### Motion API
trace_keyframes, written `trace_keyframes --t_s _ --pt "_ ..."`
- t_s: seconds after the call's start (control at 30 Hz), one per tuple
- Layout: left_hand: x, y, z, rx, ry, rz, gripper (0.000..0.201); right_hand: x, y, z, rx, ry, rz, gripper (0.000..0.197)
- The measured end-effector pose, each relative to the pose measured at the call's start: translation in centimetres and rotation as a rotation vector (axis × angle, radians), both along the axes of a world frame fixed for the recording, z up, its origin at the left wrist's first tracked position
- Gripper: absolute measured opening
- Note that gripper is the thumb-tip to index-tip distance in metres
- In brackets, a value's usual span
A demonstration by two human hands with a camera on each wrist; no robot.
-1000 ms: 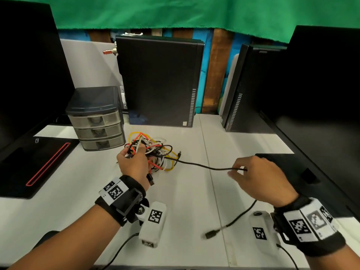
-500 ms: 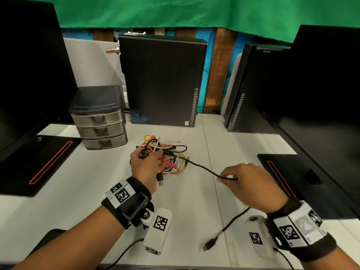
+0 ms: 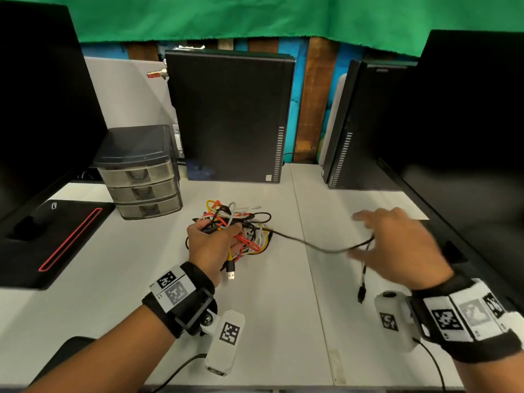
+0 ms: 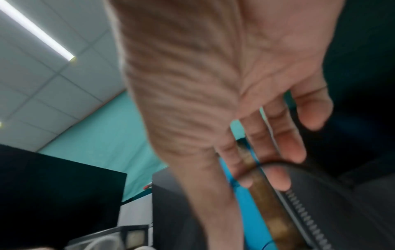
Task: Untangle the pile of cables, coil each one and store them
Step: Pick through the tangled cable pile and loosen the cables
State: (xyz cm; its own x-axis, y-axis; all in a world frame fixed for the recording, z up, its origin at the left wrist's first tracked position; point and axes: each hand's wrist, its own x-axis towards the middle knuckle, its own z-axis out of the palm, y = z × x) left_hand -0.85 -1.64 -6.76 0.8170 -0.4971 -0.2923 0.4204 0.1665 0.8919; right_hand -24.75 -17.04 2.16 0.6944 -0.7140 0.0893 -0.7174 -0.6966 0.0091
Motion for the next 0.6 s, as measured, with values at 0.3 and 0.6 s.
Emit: trace_keyframes --t_s 0.3,0.6 --pt "-3.2 2.3 2.4 0.062 0.044 -0.272 0.036 3.8 4.0 -6.5 0.450 0.038 0.236 0.047" --pt "2.1 6.1 6.4 0.531 -0.558 -0.552 0.029 3.4 2.1 -7.4 0.989 -0.399 0.220 0.009"
